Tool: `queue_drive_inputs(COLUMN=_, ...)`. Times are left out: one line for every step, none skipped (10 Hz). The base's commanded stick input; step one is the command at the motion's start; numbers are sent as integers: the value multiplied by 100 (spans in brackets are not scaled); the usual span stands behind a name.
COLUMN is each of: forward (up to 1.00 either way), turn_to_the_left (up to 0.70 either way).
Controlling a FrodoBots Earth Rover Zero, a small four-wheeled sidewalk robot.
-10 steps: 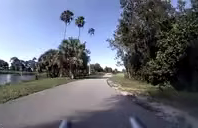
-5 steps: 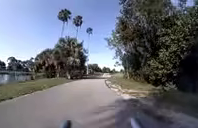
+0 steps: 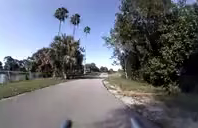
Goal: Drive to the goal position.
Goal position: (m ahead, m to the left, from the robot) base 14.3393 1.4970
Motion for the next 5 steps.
queue_drive_inputs(forward=85, turn_to_the_left=0)
queue_drive_inputs(forward=85, turn_to_the_left=0)
queue_drive_inputs(forward=85, turn_to_the_left=0)
queue_drive_inputs(forward=85, turn_to_the_left=0)
queue_drive_inputs(forward=85, turn_to_the_left=0)
